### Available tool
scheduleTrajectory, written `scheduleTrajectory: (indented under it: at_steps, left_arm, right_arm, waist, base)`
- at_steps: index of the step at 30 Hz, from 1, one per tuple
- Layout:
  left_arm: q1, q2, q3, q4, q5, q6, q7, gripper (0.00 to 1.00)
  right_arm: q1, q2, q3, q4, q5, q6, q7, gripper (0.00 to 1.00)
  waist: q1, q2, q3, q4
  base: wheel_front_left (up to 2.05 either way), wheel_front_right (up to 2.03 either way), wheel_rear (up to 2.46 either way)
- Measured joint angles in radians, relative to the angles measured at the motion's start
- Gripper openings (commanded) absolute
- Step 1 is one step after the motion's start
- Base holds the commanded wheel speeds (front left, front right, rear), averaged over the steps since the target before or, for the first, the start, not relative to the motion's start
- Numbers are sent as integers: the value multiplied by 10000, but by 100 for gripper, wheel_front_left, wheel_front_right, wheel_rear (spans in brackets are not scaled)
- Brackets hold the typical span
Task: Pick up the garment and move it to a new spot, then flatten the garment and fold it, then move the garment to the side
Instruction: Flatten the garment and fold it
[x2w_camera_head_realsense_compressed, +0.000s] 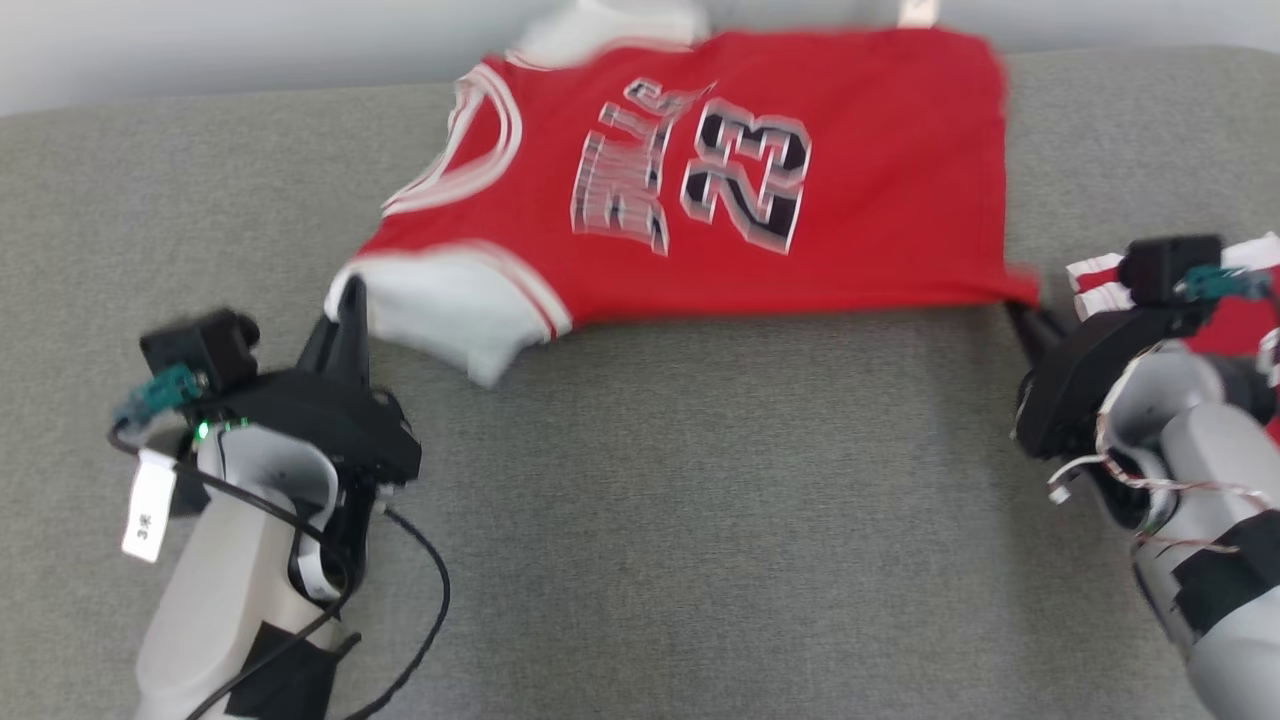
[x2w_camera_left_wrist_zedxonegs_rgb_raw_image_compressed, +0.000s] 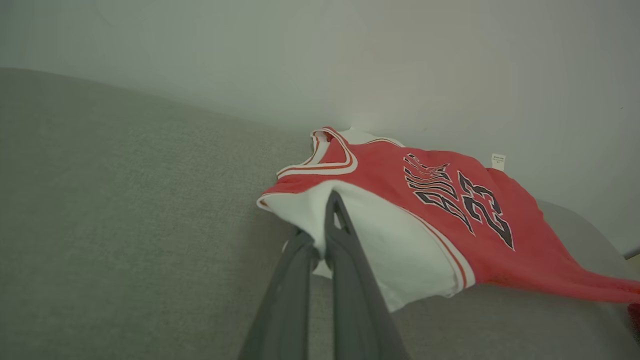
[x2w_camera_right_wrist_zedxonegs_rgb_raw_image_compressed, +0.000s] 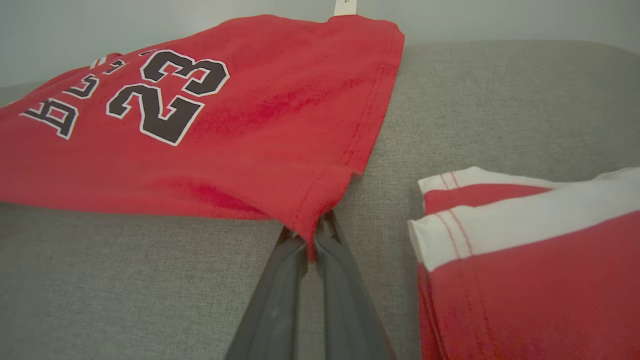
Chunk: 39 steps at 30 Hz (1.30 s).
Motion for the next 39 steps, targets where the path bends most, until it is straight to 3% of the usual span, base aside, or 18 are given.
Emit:
scheduleTrajectory:
  at_steps: [5,17,25,32,36,38,39]
  left_arm:
    - [111,-94,-140,663,79,-25,-416,0]
    - [1667,-144,-178,1087,46,-163,-1375,0]
    - [3541,-169,-416,1089,-21,-155,-1555,0]
    - [5529,-159,-343,468,-268,23,-1641,0]
    - [6411,-146,-397,-67,-698,23,-1436,0]
    - [6703,-153,-376,-648,-951,23,-1049,0]
    - [6881,-151,-385,-1001,-1252,31,-642,0]
  right_arm:
    - [216,497,136,665,33,52,-178,0]
    - [1055,832,-92,1593,533,257,-779,0]
    - [2629,596,174,1453,543,355,-773,0]
    - [4539,428,380,336,456,345,-681,0]
    - [6113,190,234,-1170,460,-148,-581,0]
    - [6673,-92,-33,-2462,460,-706,-470,0]
    - [6830,-259,-286,-3145,458,-1160,-311,0]
  waist:
    - [0,0,-30,204]
    - [-3,-3,-1298,409]
    - [-4,-3,-2409,634]
    - [-5,-3,-3326,788]
    - [-6,-4,-3815,817]
    - [-4,-4,-3815,705]
    - [-3,-4,-3736,609]
  base:
    - [0,0,0]
    - [0,0,0]
    - [0,0,0]
    - [0,0,0]
    - [0,0,0]
    - [0,0,0]
    - [0,0,0]
